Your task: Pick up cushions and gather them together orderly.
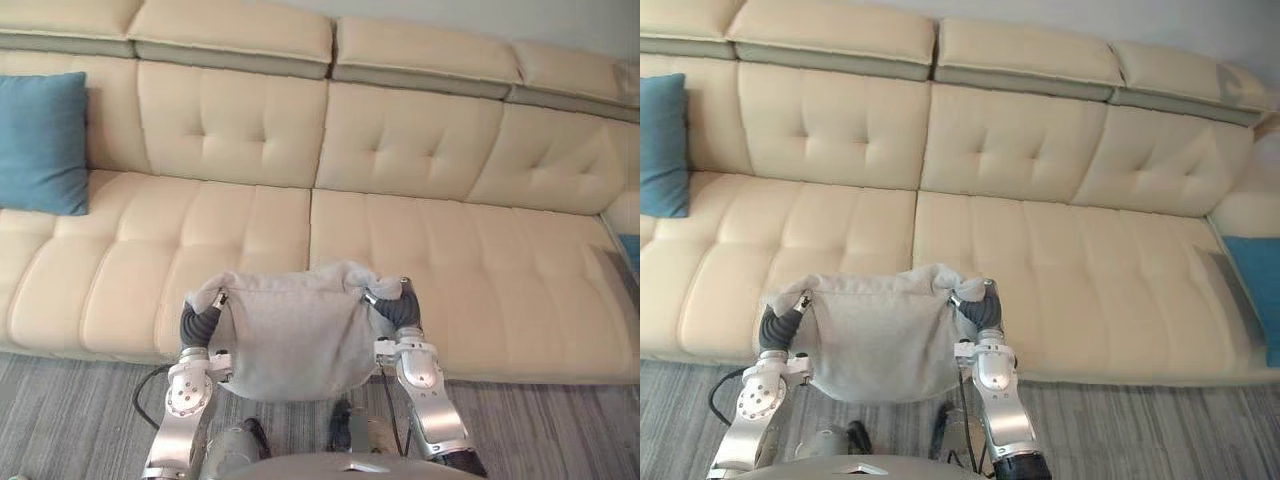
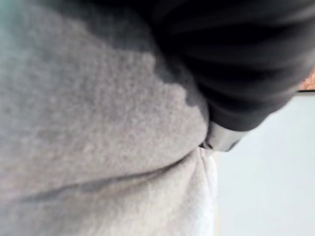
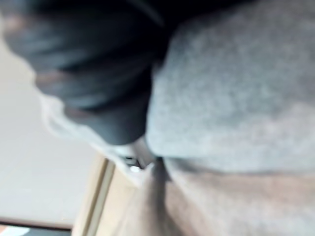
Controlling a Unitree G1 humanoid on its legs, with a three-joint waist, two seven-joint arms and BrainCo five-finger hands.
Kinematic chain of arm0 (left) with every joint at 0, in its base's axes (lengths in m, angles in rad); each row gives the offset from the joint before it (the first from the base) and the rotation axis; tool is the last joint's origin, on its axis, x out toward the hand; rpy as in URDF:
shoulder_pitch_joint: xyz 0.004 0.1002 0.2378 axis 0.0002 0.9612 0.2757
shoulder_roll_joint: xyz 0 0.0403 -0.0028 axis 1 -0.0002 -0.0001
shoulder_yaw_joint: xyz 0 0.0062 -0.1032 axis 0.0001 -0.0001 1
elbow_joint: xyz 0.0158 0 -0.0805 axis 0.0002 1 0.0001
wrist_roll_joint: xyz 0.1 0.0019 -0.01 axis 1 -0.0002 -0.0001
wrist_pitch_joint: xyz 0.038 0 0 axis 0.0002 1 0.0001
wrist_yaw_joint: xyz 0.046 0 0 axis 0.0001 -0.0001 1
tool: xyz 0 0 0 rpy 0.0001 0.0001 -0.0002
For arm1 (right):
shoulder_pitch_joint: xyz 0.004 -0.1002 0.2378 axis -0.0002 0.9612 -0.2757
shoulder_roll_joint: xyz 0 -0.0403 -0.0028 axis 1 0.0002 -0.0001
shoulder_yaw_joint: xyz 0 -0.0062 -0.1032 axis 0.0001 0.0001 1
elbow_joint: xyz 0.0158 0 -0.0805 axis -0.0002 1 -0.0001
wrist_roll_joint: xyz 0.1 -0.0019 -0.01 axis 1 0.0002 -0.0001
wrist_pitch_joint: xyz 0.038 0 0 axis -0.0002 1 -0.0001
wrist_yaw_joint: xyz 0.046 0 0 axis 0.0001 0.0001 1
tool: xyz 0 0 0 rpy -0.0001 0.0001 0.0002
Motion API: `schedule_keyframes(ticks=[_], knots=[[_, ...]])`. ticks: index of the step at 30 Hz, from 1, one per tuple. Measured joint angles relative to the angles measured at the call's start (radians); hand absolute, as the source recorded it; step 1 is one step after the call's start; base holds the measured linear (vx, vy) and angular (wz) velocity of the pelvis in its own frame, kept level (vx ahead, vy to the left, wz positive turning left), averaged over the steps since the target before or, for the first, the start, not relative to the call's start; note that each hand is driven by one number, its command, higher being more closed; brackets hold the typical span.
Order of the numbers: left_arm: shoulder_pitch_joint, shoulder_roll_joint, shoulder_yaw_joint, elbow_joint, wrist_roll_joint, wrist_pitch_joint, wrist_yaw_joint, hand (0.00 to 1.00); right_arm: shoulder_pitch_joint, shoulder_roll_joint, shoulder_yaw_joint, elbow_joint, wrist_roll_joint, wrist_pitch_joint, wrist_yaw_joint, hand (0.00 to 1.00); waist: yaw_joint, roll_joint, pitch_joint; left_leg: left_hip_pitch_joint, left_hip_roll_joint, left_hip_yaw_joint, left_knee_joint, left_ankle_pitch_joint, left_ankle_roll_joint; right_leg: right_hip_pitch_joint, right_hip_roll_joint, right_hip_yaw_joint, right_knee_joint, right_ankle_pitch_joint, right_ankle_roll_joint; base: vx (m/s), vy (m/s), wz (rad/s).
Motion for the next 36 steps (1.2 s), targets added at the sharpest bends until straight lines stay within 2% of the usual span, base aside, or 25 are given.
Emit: schedule_keyframes(ticks=[1, 2, 3, 7, 9, 11, 12, 13, 14, 15, 16, 17, 19, 24, 30, 33, 36], knots=[[-0.008, 0.003, 0.0, 0.003, 0.002, 0.0, -0.008, 1.0, 0.005, 0.002, -0.004, -0.001, 0.0, 0.0, 0.001, 1.0, -0.005, -0.018, 0.007, 0.011, -0.017, -0.012, 0.006, -0.003, -0.008, 0.016, 0.013, 0.027, -0.068, 0.114, -0.001, 0.18, -0.192, 0.23], [-0.03, -0.009, -0.004, 0.027, 0.005, 0.002, -0.013, 1.0, 0.004, -0.013, -0.006, 0.004, 0.0, -0.001, 0.001, 1.0, -0.009, -0.005, 0.019, 0.015, -0.024, -0.065, 0.019, -0.026, -0.037, 0.03, 0.025, 0.038, -0.078, 0.163, -0.02, 0.17, -0.185, 0.12], [-0.037, -0.029, -0.007, 0.033, 0.005, 0.005, -0.019, 1.0, 0.007, -0.028, -0.013, 0.002, 0.0, 0.0, 0.003, 1.0, -0.001, 0.011, 0.024, 0.013, -0.014, -0.107, 0.007, -0.025, -0.042, 0.042, 0.042, 0.047, -0.105, 0.167, -0.027, 0.11, -0.148, -0.04], [-0.057, -0.053, -0.043, 0.035, 0.006, 0.005, -0.04, 1.0, 0.026, -0.041, -0.051, -0.003, 0.001, 0.0, 0.004, 1.0, -0.006, 0.037, 0.039, 0.005, 0.011, -0.171, -0.001, -0.029, -0.072, 0.097, 0.079, 0.006, -0.173, 0.155, -0.037, 0.08, -0.084, 0.23], [-0.049, -0.06, -0.051, 0.036, 0.006, 0.005, -0.051, 1.0, 0.064, -0.041, -0.055, -0.047, 0.001, 0.0, 0.005, 1.0, 0.003, 0.055, 0.057, 0.031, 0.025, -0.199, 0.034, -0.021, -0.087, 0.135, 0.079, -0.026, -0.149, 0.112, -0.047, 0.1, -0.028, 0.46], [-0.04, -0.075, -0.04, 0.031, 0.004, 0.005, -0.049, 1.0, 0.105, -0.043, -0.049, -0.13, 0.003, 0.0, 0.008, 1.0, 0.029, 0.079, 0.073, -0.037, 0.061, -0.233, 0.255, 0.003, -0.09, 0.162, 0.082, -0.031, -0.101, 0.064, -0.052, 0.08, 0.011, 0.1], [-0.031, -0.076, -0.035, 0.01, 0.004, 0.005, -0.049, 1.0, 0.117, -0.037, -0.043, -0.166, 0.003, 0.0, 0.007, 1.0, 0.039, 0.078, 0.073, -0.088, 0.07, -0.248, 0.352, 0.052, -0.084, 0.175, 0.071, -0.022, -0.098, 0.053, -0.055, 0.09, 0.041, -0.1], [-0.018, -0.081, -0.038, -0.023, 0.004, 0.004, -0.05, 1.0, 0.124, -0.039, -0.041, -0.202, 0.003, 0.0, 0.006, 1.0, 0.049, 0.077, 0.073, -0.101, 0.067, -0.252, 0.34, 0.008, -0.075, 0.178, 0.066, -0.007, -0.103, 0.042, -0.045, 0.08, 0.057, -0.14], [-0.013, -0.084, -0.039, -0.033, 0.004, 0.003, -0.051, 1.0, 0.12, -0.04, -0.042, -0.208, 0.003, 0.0, 0.006, 1.0, 0.049, 0.08, 0.071, -0.101, 0.062, -0.257, 0.309, -0.009, -0.074, 0.178, 0.066, 0.0, -0.104, 0.042, -0.045, 0.07, 0.105, -0.2], [-0.013, -0.088, -0.049, -0.039, 0.004, 0.002, -0.051, 1.0, 0.117, -0.04, -0.049, -0.22, 0.003, 0.0, 0.002, 1.0, 0.05, 0.083, 0.067, -0.094, 0.032, -0.311, 0.159, -0.027, -0.082, 0.175, 0.064, 0.012, -0.112, 0.045, -0.049, 0.05, 0.114, -0.21], [-0.011, -0.092, -0.054, -0.04, 0.004, 0.001, -0.051, 1.0, 0.118, -0.04, -0.052, -0.224, 0.003, 0.0, 0.001, 1.0, 0.051, 0.086, 0.064, -0.072, 0.025, -0.331, 0.08, -0.013, -0.087, 0.171, 0.065, 0.015, -0.109, 0.045, -0.042, 0.09, 0.185, -0.47], [-0.002, -0.081, -0.057, -0.022, 0.005, 0.001, -0.051, 1.0, 0.128, -0.024, -0.053, -0.219, 0.003, 0.0, 0.004, 1.0, 0.052, 0.057, 0.05, -0.034, -0.004, -0.299, -0.011, 0.051, -0.083, 0.165, 0.054, 0.06, -0.117, 0.052, -0.017, 0.09, 0.136, -0.41], [0.004, -0.078, -0.06, -0.024, 0.005, 0.001, -0.054, 1.0, 0.13, -0.015, -0.055, -0.219, 0.002, 0.0, 0.004, 1.0, 0.043, 0.041, 0.036, -0.028, -0.021, -0.274, -0.024, 0.059, -0.076, 0.164, 0.04, 0.081, -0.142, 0.085, 0.009, 0.13, 0.136, -0.38], [0.009, -0.065, -0.078, -0.006, 0.005, 0.003, -0.077, 1.0, 0.116, -0.019, -0.079, -0.167, 0.002, 0.0, 0.011, 1.0, 0.036, 0.037, 0.027, 0.017, -0.078, -0.246, -0.109, 0.076, -0.053, 0.198, 0.014, 0.123, -0.26, 0.154, 0.032, 0.07, 0.103, -0.22], [-0.005, -0.047, -0.075, -0.006, 0.023, 0.008, -0.08, 1.0, 0.068, -0.021, -0.079, -0.104, -0.004, 0.0, 0.025, 1.0, 0.033, 0.035, 0.023, 0.015, -0.103, -0.246, -0.159, 0.093, -0.043, 0.196, 0.008, 0.14, -0.324, 0.19, 0.033, 0.0, 0.016, -0.07], [-0.063, -0.047, -0.062, -0.006, 0.023, 0.009, -0.048, 1.0, -0.011, -0.024, -0.076, -0.074, -0.027, 0.001, 0.008, 1.0, 0.033, 0.034, 0.023, -0.012, -0.107, -0.247, -0.162, 0.099, -0.043, 0.182, 0.007, 0.141, -0.354, 0.214, 0.029, -0.05, -0.017, -0.01], [-0.18, -0.046, -0.028, -0.002, 0.04, 0.01, 0.019, 1.0, -0.15, -0.021, -0.063, -0.034, -0.047, 0.005, -0.041, 1.0, 0.034, 0.03, 0.025, -0.062, -0.109, -0.246, -0.157, 0.111, -0.043, 0.133, 0.007, 0.145, -0.356, 0.234, 0.024, -0.08, -0.022, -0.02]])
